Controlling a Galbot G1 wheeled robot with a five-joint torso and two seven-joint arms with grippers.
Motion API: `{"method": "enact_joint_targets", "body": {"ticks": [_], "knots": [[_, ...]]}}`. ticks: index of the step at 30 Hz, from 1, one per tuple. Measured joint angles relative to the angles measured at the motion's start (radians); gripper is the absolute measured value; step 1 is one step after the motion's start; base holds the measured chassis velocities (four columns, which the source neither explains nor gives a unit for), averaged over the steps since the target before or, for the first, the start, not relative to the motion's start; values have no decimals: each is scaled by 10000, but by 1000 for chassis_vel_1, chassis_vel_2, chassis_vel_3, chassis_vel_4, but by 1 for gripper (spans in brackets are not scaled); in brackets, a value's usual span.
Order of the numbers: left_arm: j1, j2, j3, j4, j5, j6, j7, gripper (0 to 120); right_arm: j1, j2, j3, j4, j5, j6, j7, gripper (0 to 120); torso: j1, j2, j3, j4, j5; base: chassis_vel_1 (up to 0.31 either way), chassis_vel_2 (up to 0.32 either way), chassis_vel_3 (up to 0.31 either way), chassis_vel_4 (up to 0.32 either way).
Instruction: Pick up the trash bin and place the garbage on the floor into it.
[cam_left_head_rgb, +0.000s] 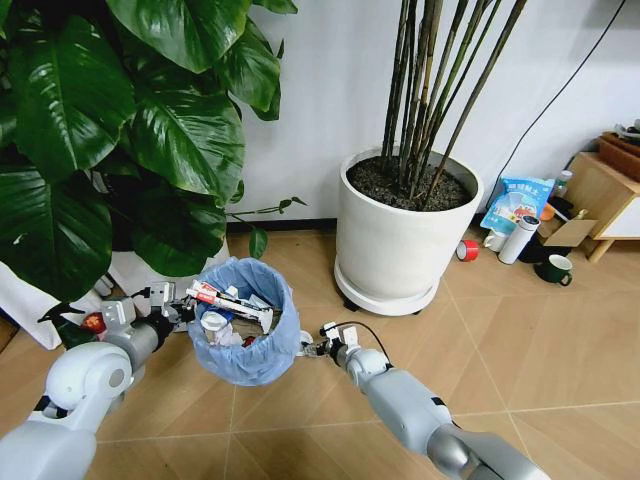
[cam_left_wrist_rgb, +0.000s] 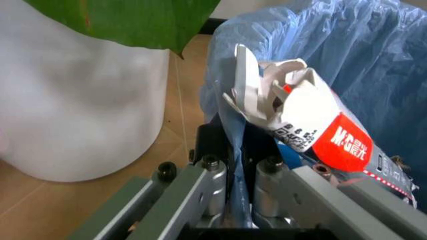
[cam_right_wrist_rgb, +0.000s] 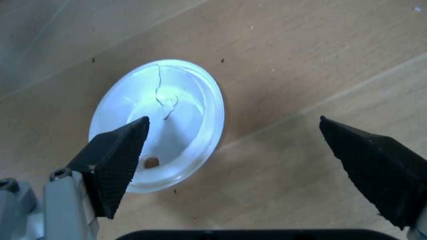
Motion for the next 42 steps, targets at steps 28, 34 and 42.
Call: {"method": "enact_joint_targets", "body": {"ticks": [28, 34, 42], "knots": [[87, 162, -36, -140, -46, -11, -6, 0, 84, 273, 224, -507, -21, 10, 390, 50, -1, 3, -2, -3, -2, 0, 0, 0, 0], [128, 159, -37, -193, -44, -11, -17, 0, 12, 213, 231, -423, -5, 10, 370, 26, -1, 3, 0, 0, 2, 0, 0, 0, 0], [170, 163, -73, -196, -43, -15, -18, 0, -43, 180, 253, -312, 1, 9, 363, 3, 0, 2, 1, 2, 2, 0, 0, 0, 0]]}}
